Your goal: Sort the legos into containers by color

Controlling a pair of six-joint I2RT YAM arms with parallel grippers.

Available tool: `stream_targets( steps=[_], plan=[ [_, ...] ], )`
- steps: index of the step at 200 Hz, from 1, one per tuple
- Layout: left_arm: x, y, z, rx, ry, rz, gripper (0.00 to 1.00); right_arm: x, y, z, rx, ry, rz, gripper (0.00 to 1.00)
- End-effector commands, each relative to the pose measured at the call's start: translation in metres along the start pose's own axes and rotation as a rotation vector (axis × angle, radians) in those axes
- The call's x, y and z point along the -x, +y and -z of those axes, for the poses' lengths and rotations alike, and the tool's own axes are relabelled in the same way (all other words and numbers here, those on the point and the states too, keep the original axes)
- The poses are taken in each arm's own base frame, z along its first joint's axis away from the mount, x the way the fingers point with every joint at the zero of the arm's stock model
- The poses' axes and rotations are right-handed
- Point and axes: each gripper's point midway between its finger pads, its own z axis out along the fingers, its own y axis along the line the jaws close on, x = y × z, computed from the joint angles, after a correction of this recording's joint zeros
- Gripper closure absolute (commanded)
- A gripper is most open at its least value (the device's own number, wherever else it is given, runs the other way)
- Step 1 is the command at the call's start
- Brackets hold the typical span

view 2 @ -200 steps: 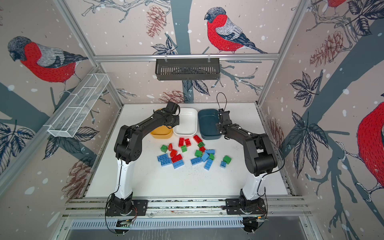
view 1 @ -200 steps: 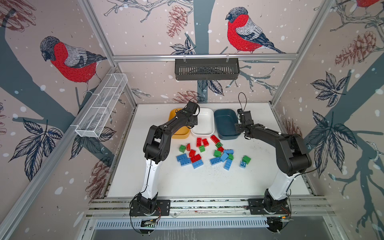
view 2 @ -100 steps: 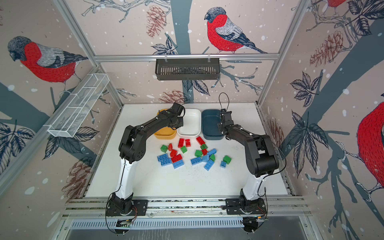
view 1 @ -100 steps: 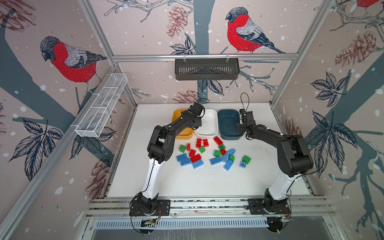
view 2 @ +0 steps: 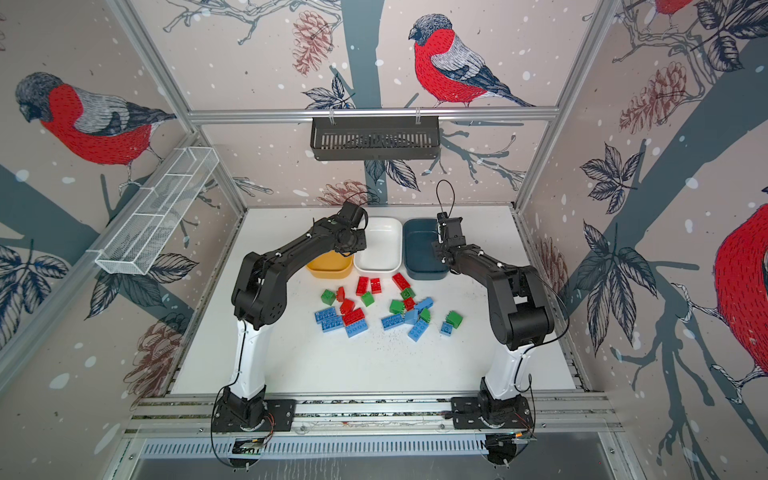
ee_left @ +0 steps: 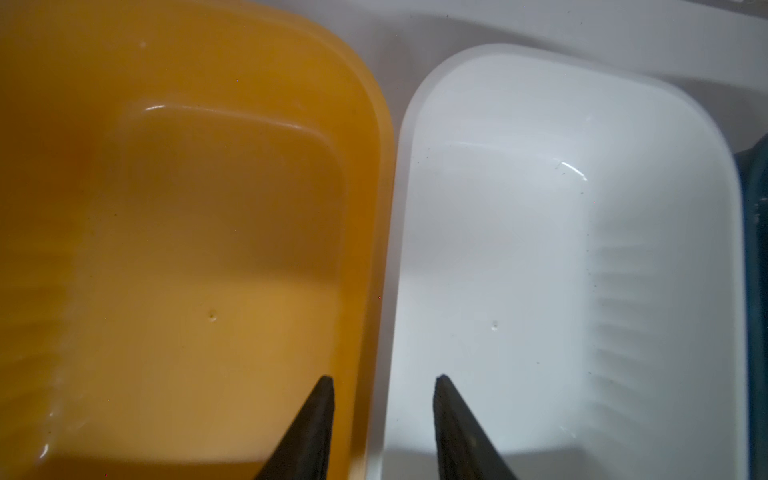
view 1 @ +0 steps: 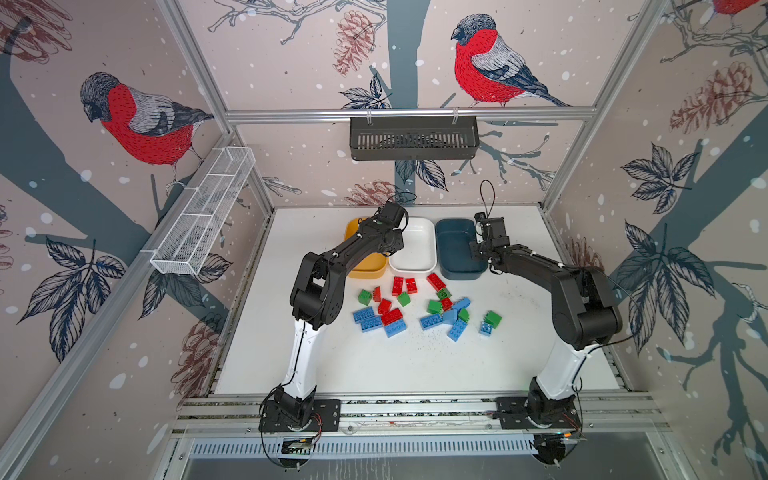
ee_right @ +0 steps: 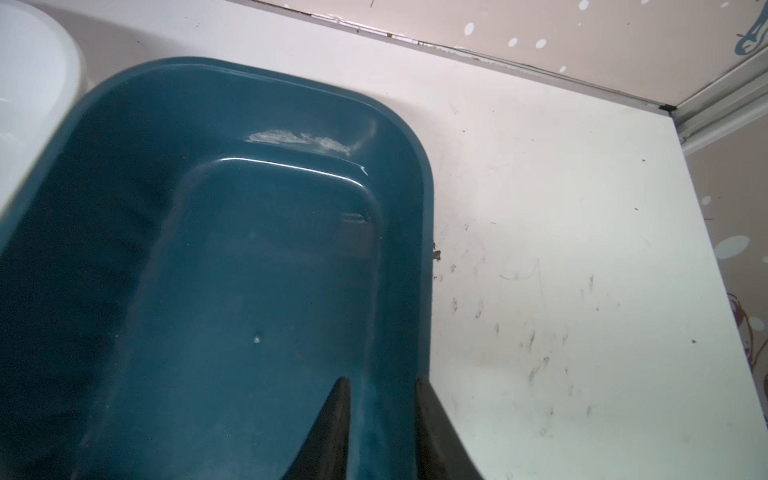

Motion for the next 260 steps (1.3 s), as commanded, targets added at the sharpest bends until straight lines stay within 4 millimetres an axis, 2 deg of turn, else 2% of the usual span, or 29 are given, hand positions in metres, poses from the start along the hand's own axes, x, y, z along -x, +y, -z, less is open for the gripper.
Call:
stream_targets(
  steps=[1,29,40,61,81,94,125,151,169,174,192,221,260],
  plan=[
    [0.010,-0.006,0.015,-0.045,-0.037,0.014,0.53,0.013,0.007,0.007,0.044,-0.046,-0.006,0.70],
    [0.018,-0.005,0.040,-0.087,-0.096,0.032,0.39,0.022,0.009,0.018,0.070,-0.086,-0.014,0.66],
    [0.022,-0.003,0.054,-0.105,-0.135,0.041,0.30,0.026,0.006,0.025,0.057,-0.102,-0.026,0.63],
    [0.026,0.007,0.083,-0.115,-0.226,0.073,0.15,0.031,0.001,0.042,0.042,-0.122,-0.069,0.52],
    [0.025,0.023,0.109,-0.105,-0.309,0.119,0.04,0.020,0.005,0.059,0.048,-0.095,-0.122,0.42],
    [0.022,0.035,0.121,-0.091,-0.352,0.140,0.03,0.005,0.008,0.069,0.048,-0.059,-0.160,0.33],
    [0.009,0.061,0.145,-0.057,-0.429,0.186,0.03,-0.037,0.025,0.095,0.107,0.033,-0.241,0.26],
    [-0.006,0.079,0.157,-0.034,-0.447,0.208,0.03,-0.073,0.048,0.111,0.203,0.088,-0.369,0.26],
    [-0.014,0.085,0.165,-0.041,-0.455,0.211,0.03,-0.102,0.060,0.113,0.230,0.138,-0.485,0.26],
    [-0.024,0.090,0.161,-0.031,-0.439,0.210,0.03,-0.109,0.065,0.113,0.238,0.154,-0.511,0.27],
    [-0.035,0.098,0.164,-0.029,-0.444,0.224,0.03,-0.130,0.078,0.113,0.244,0.192,-0.605,0.27],
    [-0.054,0.112,0.158,-0.012,-0.414,0.250,0.03,-0.148,0.077,0.110,0.180,0.194,-0.709,0.25],
    [-0.068,0.120,0.151,-0.015,-0.390,0.261,0.03,-0.148,0.084,0.101,0.166,0.222,-0.718,0.31]
  ],
)
